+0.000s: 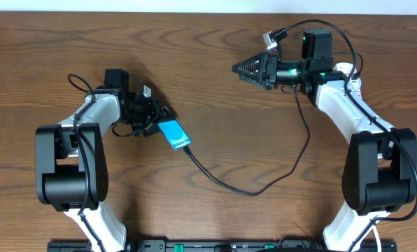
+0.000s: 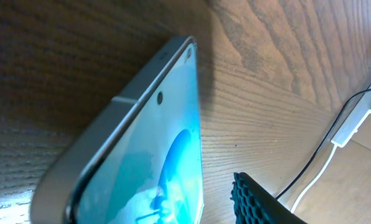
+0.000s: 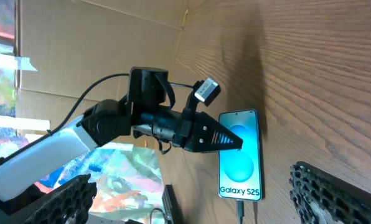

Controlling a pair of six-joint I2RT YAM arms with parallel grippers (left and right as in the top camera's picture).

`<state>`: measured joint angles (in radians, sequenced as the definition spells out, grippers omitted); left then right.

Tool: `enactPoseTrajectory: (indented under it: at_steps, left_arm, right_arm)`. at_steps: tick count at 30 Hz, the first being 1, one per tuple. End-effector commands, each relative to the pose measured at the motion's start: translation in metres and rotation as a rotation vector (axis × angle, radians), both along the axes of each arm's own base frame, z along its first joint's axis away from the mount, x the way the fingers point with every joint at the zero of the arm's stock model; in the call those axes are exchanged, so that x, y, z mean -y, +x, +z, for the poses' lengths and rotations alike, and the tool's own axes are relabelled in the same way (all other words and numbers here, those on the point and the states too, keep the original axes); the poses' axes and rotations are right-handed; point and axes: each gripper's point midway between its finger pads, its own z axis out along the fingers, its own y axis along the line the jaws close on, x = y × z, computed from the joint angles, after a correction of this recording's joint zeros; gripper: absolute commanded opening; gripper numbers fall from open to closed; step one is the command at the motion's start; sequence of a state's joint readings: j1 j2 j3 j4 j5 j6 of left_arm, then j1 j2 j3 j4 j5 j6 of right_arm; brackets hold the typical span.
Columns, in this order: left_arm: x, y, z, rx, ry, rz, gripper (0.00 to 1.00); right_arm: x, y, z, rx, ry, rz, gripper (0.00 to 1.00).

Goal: Plug charger to phone and switch on socket
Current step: 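Lay the phone flat on the table with the left gripper, release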

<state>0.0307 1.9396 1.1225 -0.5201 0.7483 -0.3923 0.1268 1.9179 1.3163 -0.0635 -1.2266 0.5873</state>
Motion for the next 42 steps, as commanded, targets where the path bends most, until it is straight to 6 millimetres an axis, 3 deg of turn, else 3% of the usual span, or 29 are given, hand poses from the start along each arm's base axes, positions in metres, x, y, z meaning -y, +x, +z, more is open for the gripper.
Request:
enactPoseTrajectory:
  at_steps: [1, 9, 33, 38, 42]
  left_arm:
    - [-0.002, 0.001, 0.001, 0.002, 0.007, -0.006, 0.50]
    - [-0.008, -0.010, -0.006, -0.056, 0.053, 0.000, 0.59]
    - [-0.031, -0.036, -0.020, -0.174, 0.214, 0.007, 0.60]
    - [-0.041, -0.031, -0.008, -0.141, 0.275, 0.042, 0.64]
    - [-0.051, -0.025, 0.018, -0.064, 0.334, 0.070, 0.67]
  right_arm:
    - [-0.004, -0.002, 0.009, 0.038, 0.013, 0.027, 0.99]
    - [-0.004, -0.002, 0.009, 0.038, 0.013, 0.028, 0.99]
    - [-0.004, -0.003, 0.010, 0.051, 0.019, 0.040, 0.99]
    - [-0.004, -0.003, 0.010, 0.066, 0.017, 0.043, 0.99]
    - [-0.001, -0.001, 0.009, 0.070, 0.010, 0.030, 0.99]
